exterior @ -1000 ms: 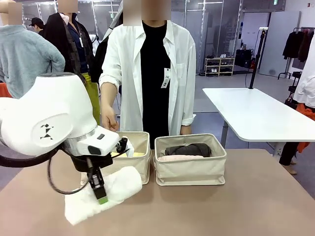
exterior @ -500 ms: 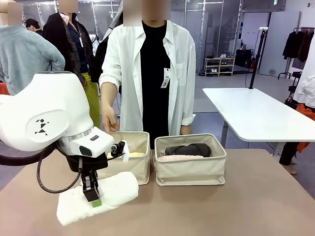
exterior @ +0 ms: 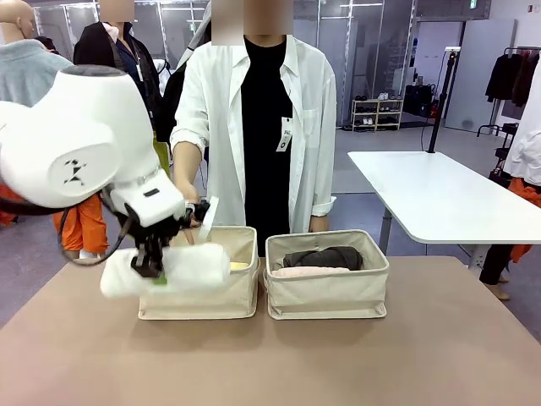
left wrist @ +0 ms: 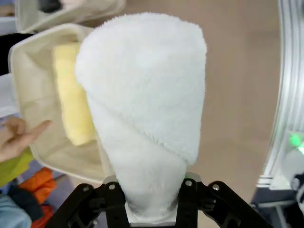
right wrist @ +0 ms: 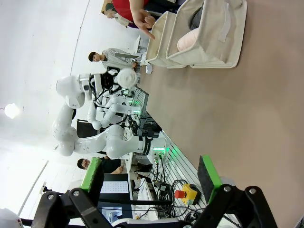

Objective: Divide the towels into two baskets.
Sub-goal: Pick up one hotel-folded towel from the bottom of the table and place it in the Fabric basket indicated by the person.

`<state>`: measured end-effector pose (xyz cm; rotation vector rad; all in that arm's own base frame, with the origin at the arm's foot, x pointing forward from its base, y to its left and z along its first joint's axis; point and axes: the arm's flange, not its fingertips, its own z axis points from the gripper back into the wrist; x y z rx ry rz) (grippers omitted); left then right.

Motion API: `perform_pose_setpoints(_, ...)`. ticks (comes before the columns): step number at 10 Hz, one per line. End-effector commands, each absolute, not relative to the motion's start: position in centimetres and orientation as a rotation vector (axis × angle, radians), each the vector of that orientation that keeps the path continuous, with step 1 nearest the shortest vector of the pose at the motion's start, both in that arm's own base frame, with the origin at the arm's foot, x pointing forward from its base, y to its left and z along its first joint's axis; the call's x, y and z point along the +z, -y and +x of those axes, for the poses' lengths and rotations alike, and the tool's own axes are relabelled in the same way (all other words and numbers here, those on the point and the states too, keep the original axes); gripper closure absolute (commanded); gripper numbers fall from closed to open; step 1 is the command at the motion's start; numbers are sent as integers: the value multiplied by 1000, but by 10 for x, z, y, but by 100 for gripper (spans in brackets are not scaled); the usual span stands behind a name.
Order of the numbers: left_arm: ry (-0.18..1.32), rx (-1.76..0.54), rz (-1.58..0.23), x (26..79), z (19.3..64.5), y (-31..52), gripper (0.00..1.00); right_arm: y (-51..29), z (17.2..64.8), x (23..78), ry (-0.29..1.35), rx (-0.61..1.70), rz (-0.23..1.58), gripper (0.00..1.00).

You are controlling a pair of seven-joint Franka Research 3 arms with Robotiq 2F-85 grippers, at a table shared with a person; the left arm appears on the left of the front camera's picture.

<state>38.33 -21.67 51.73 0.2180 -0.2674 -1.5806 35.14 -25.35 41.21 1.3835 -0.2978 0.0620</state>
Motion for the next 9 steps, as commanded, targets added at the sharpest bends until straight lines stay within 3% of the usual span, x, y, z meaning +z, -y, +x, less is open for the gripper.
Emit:
perform_pose_setpoints(1,307,-1612,248,509,438,228,63,251,347,414,299,61,1367,0)
perform_pose_setpoints(4,325,-1648,379,495,492,250,63,251,347,414,299,61,1367,0)
perform_pose_setpoints(9,190,-1603,328,461,567,254,63,251,347,414,299,61,1367,0)
